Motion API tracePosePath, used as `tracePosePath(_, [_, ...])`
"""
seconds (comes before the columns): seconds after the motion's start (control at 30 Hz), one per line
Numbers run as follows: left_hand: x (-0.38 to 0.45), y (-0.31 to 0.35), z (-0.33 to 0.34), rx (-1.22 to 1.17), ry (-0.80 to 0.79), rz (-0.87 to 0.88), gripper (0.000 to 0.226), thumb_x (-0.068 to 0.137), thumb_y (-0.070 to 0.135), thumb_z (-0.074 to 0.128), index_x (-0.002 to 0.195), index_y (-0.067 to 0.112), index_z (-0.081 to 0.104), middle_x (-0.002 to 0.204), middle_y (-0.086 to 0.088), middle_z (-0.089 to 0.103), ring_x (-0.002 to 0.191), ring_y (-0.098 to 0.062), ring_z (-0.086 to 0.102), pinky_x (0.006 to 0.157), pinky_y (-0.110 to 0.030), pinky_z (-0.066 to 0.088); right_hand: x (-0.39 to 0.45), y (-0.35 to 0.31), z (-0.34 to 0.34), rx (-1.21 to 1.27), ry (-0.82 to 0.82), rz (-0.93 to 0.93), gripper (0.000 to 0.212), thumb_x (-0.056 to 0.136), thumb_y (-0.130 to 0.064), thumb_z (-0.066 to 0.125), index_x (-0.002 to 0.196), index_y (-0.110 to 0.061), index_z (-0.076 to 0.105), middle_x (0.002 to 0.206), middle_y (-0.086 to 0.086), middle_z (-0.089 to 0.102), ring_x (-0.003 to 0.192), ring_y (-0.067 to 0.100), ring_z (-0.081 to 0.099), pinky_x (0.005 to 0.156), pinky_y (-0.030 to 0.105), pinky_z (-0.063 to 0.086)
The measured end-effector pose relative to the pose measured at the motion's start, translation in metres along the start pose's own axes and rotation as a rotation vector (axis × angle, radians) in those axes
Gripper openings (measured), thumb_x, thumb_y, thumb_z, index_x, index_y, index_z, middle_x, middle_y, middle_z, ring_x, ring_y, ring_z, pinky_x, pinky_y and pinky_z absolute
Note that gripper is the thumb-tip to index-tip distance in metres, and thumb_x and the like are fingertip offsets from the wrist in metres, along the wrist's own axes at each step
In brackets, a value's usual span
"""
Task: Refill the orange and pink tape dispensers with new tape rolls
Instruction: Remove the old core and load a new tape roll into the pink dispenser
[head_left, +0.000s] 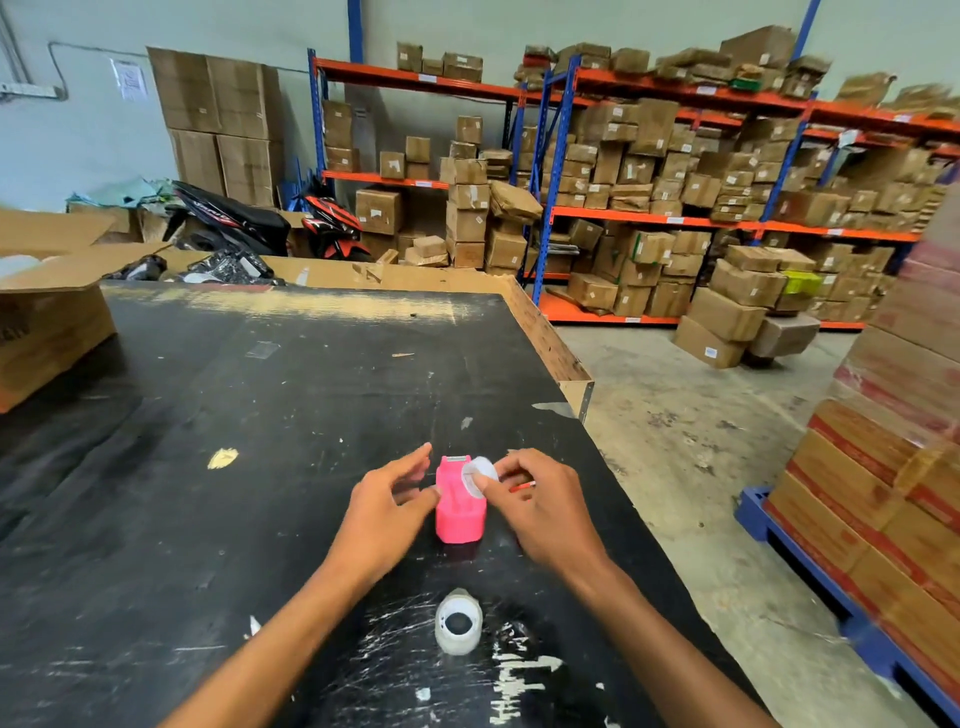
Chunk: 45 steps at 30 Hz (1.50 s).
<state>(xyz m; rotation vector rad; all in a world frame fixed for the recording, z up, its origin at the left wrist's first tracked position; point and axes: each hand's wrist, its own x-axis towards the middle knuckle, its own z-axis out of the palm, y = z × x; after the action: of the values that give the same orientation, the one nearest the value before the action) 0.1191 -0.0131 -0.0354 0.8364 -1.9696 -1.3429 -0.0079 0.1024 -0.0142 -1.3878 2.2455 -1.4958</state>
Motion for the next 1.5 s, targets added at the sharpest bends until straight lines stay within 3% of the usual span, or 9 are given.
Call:
tracePosePath(0.1, [-0.015, 0.025, 0.008, -0.335, -0.064, -0.151, 0.019, 0.093, 0.012, 0.057, 0.103, 0.010, 0.073, 0.089, -0.014, 0.076, 0.083, -0.022, 0.072, 0.075, -0.022, 0.060, -0.008, -0.001, -0.005, 0.030, -0.011, -0.086, 0.013, 0.081, -0.026, 0.073, 0.074, -0.018, 0.066, 0.073, -0.007, 0.065, 0.065, 0.006, 0.057, 0.063, 0.015, 0.046])
tracePosePath(0.2, [-0.024, 0.035, 0.016, -0.443, -0.102, -0.198, 0.025, 0.094, 0.007, 0.055, 0.082, -0.001, 0.075, 0.075, -0.013, 0.074, 0.069, -0.017, 0.072, 0.066, -0.016, 0.059, -0.015, 0.002, -0.008, 0.004, -0.045, -0.163, 0.018, 0.082, -0.028, 0.070, 0.077, -0.012, 0.066, 0.073, -0.004, 0.069, 0.073, 0.012, 0.061, 0.065, 0.026, 0.049])
tracePosePath(0.37, [-0.030, 0.029, 0.022, -0.551, -0.155, -0.288, 0.026, 0.093, 0.005, 0.054, 0.087, -0.015, 0.069, 0.083, -0.022, 0.070, 0.075, -0.019, 0.068, 0.075, -0.022, 0.060, -0.026, -0.002, -0.015, -0.044, -0.095, -0.198, 0.024, 0.080, -0.029, 0.072, 0.072, -0.010, 0.061, 0.059, -0.014, 0.057, 0.056, 0.004, 0.049, 0.055, 0.013, 0.031])
tracePosePath(0.63, [-0.039, 0.028, 0.021, -0.534, -0.202, -0.354, 0.013, 0.088, -0.003, 0.059, 0.094, -0.007, 0.069, 0.066, -0.011, 0.075, 0.055, -0.013, 0.072, 0.057, -0.016, 0.059, -0.043, 0.008, -0.049, -0.099, -0.253, -0.072, 0.026, 0.073, -0.027, 0.080, 0.067, -0.011, 0.061, 0.061, -0.006, 0.056, 0.052, 0.004, 0.044, 0.053, 0.019, 0.035])
tracePosePath(0.77, [-0.047, 0.029, 0.037, -0.402, -0.267, -0.341, 0.019, 0.091, -0.001, 0.056, 0.104, -0.008, 0.068, 0.076, -0.018, 0.071, 0.055, -0.013, 0.071, 0.060, -0.017, 0.060, -0.045, 0.007, -0.043, -0.104, -0.283, -0.024, 0.023, 0.074, -0.020, 0.080, 0.064, -0.017, 0.059, 0.056, -0.010, 0.055, 0.049, 0.001, 0.048, 0.050, 0.013, 0.036])
tracePosePath(0.93, [-0.051, 0.031, 0.036, -0.537, -0.232, -0.363, 0.016, 0.090, 0.002, 0.057, 0.091, -0.004, 0.072, 0.078, -0.018, 0.073, 0.068, -0.019, 0.072, 0.069, -0.018, 0.060, -0.048, 0.001, -0.043, -0.017, -0.239, -0.020, 0.021, 0.075, -0.015, 0.079, 0.068, -0.005, 0.062, 0.059, -0.006, 0.058, 0.050, 0.001, 0.047, 0.051, 0.011, 0.037])
tracePosePath(1.07, [-0.052, 0.031, 0.030, -0.550, -0.247, -0.348, 0.018, 0.089, 0.001, 0.060, 0.101, -0.010, 0.068, 0.086, -0.020, 0.073, 0.068, -0.017, 0.073, 0.072, -0.019, 0.060, -0.046, 0.001, -0.049, 0.013, -0.237, -0.009, 0.023, 0.074, -0.019, 0.080, 0.070, -0.004, 0.064, 0.063, -0.002, 0.059, 0.053, 0.002, 0.046, 0.053, 0.013, 0.039])
tracePosePath(1.3, [-0.051, 0.028, 0.009, -0.620, -0.183, -0.407, 0.019, 0.089, 0.012, 0.061, 0.099, -0.004, 0.066, 0.092, -0.021, 0.071, 0.072, -0.022, 0.076, 0.068, -0.022, 0.062, -0.051, 0.009, -0.054, -0.556, -0.679, 0.098, 0.023, 0.074, -0.031, 0.079, 0.065, -0.023, 0.059, 0.065, -0.012, 0.055, 0.066, 0.009, 0.055, 0.064, 0.029, 0.046])
tracePosePath(1.5, [-0.058, 0.029, -0.007, -0.670, -0.143, -0.356, 0.012, 0.082, 0.004, 0.065, 0.092, -0.001, 0.069, 0.085, -0.018, 0.068, 0.062, -0.014, 0.073, 0.056, -0.014, 0.057, -0.048, -0.006, -0.055, -0.606, -0.680, 0.093, 0.026, 0.073, -0.041, 0.078, 0.076, -0.018, 0.066, 0.070, -0.009, 0.060, 0.067, 0.011, 0.058, 0.057, 0.026, 0.042])
